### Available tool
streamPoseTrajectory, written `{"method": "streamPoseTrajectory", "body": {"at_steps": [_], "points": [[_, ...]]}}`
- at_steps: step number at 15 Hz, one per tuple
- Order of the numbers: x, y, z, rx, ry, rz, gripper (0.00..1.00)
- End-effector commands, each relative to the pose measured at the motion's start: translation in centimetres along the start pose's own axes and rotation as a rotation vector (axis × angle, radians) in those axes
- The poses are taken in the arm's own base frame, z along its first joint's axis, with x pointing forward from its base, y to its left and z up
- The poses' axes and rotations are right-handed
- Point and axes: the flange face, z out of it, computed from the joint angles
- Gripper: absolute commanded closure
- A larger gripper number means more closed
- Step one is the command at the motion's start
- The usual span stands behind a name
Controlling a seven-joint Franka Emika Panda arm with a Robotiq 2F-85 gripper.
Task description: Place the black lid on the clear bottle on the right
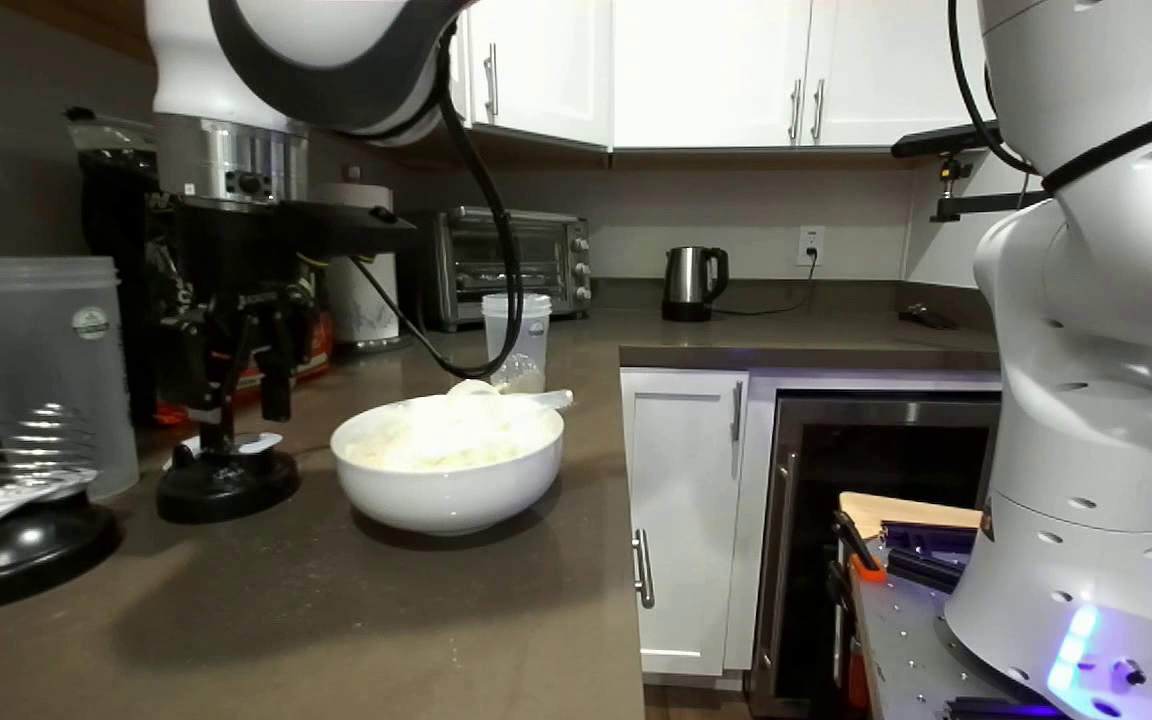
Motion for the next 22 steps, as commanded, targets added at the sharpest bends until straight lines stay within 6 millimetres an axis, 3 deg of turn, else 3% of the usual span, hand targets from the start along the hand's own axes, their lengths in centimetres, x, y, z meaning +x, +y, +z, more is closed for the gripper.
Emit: {"method": "streamPoseTrajectory", "body": {"at_steps": [1,2,3,6,8,10,14,17,22], "points": [[0.4,0.1,-0.1,-0.002,-0.024,-0.022,0.28],[0.3,0.2,0.0,-0.001,-0.025,-0.023,0.26],[0.3,0.1,0.1,0.000,-0.026,-0.023,0.35],[0.2,0.0,0.3,0.004,-0.030,-0.024,0.48],[0.2,-0.1,0.4,0.005,-0.032,-0.025,0.52],[0.1,-0.1,0.4,0.004,-0.035,-0.027,0.48],[0.0,0.0,0.3,0.003,-0.041,-0.030,0.76],[0.0,0.4,0.2,0.000,-0.042,-0.028,0.86],[-0.4,1.6,-0.1,-0.008,-0.042,-0.011,0.88]]}}
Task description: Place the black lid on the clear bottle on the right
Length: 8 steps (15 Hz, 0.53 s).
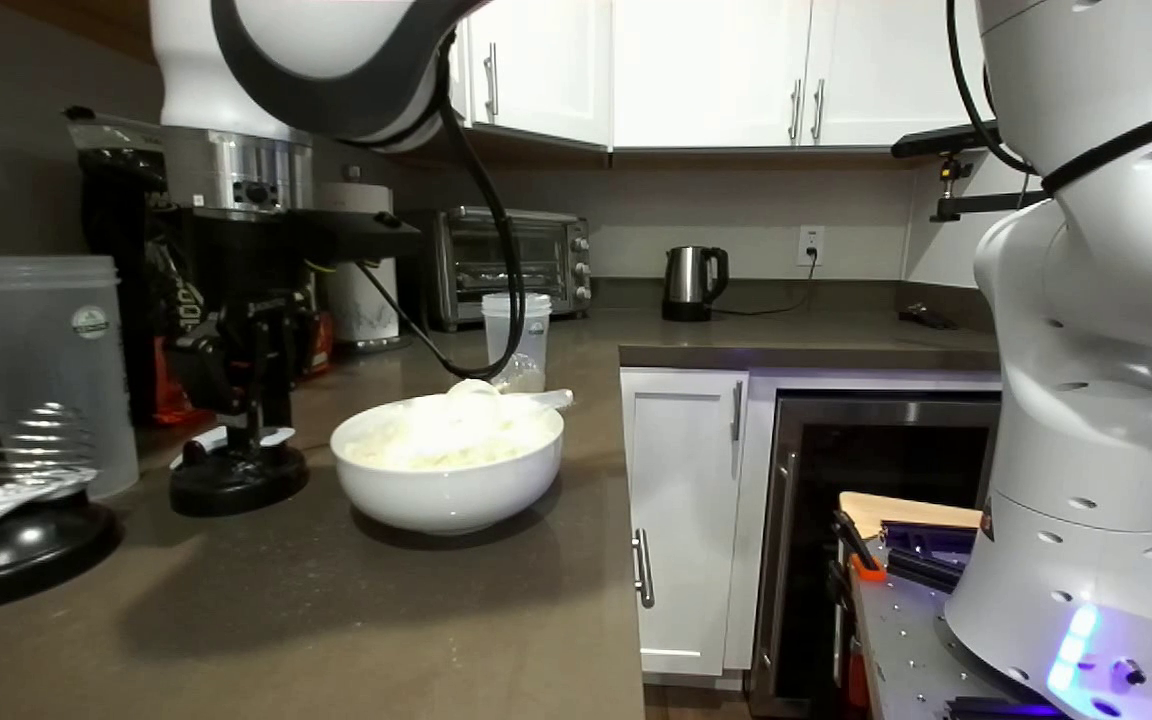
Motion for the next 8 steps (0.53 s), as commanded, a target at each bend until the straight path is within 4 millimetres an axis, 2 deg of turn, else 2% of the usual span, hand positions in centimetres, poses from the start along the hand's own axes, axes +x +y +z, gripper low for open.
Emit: {"method": "streamPoseTrajectory", "body": {"at_steps": [1,8], "points": [[-0.3,1.3,-0.7,-0.004,-0.019,-0.006,0.88],[-1.1,2.9,-2.4,-0.015,0.012,0.020,0.88]]}}
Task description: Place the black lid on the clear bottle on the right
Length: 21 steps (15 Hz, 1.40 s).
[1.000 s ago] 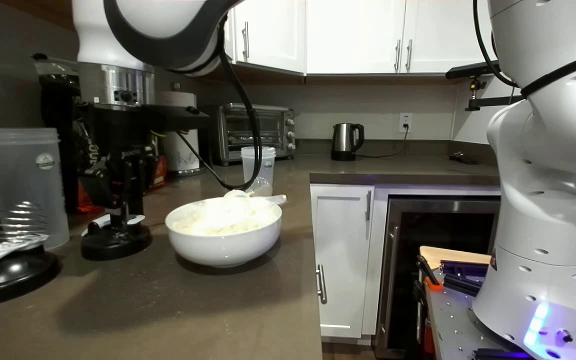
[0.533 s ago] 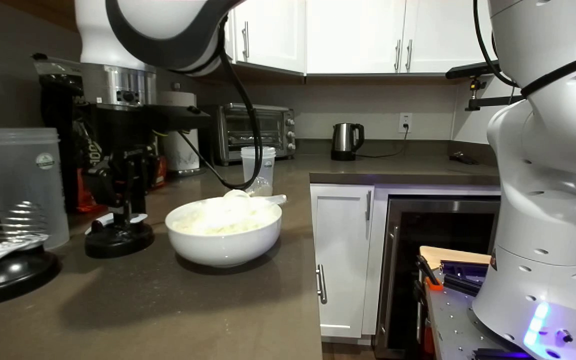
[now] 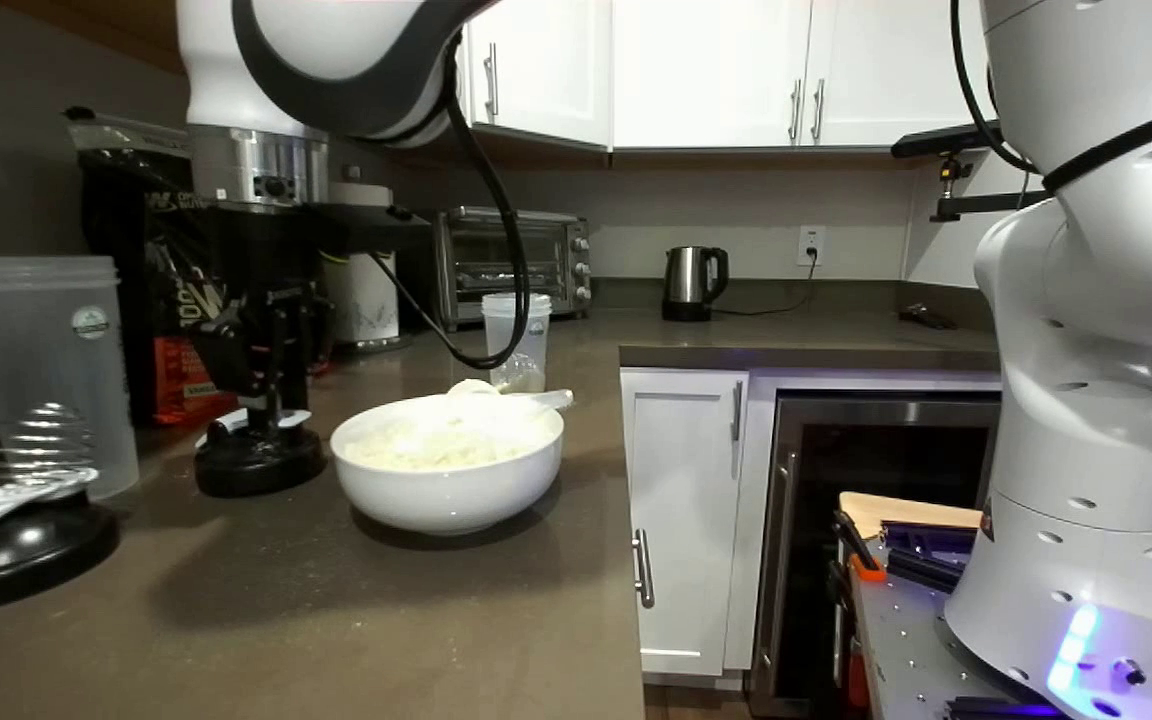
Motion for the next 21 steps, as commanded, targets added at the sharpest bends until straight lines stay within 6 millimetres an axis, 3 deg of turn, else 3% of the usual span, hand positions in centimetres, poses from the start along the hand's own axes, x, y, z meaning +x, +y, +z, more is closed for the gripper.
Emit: {"method": "streamPoseTrajectory", "body": {"at_steps": [1,6,13,21], "points": [[-1.4,0.9,-2.3,0.003,0.015,-0.010,0.88],[-3.2,1.3,-5.1,0.001,0.057,-0.003,0.88],[-6.8,2.0,-7.0,0.008,0.063,0.010,0.88],[-10.4,5.1,-11.9,-0.035,0.077,0.050,0.88]]}}
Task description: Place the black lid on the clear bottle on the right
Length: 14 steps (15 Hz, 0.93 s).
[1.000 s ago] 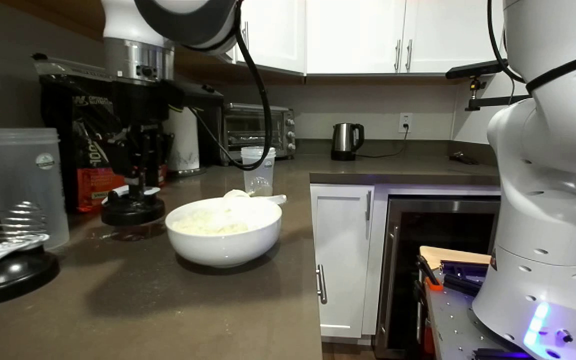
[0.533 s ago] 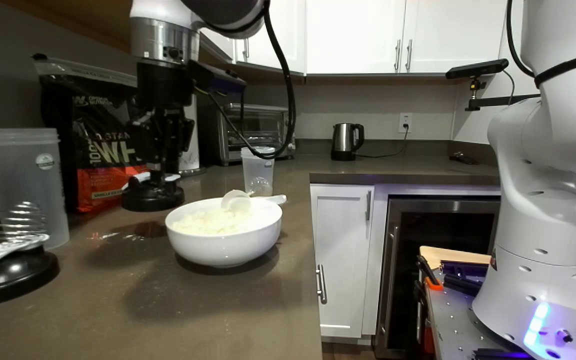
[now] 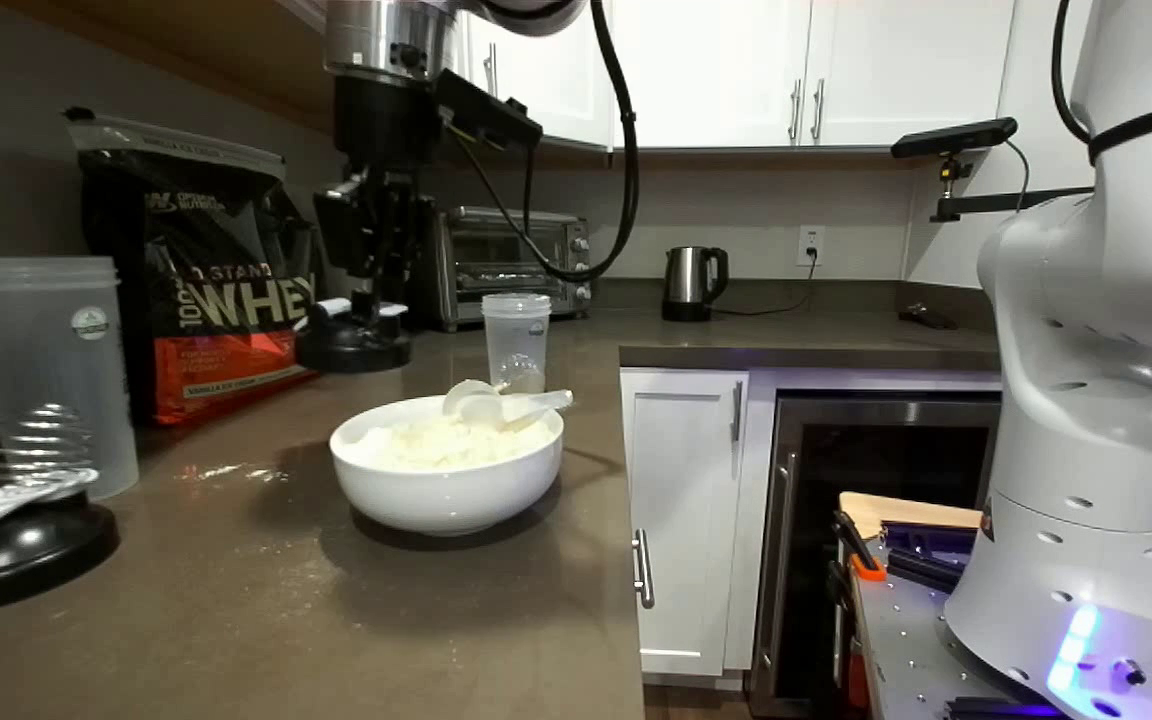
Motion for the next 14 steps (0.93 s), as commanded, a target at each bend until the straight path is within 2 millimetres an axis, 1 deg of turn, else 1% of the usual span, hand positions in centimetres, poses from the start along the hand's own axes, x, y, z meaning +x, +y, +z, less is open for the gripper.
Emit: {"method": "streamPoseTrajectory", "body": {"at_steps": [1,5,8,11,14], "points": [[-2.3,2.4,-2.9,-0.011,-0.004,0.008,0.88],[-3.8,5.5,-5.3,-0.036,-0.024,0.051,0.88],[-4.4,8.3,-6.6,-0.054,-0.029,0.100,0.88],[-4.4,11.0,-7.1,-0.065,-0.021,0.152,0.88],[-4.1,13.5,-6.9,-0.076,-0.018,0.193,0.88]]}}
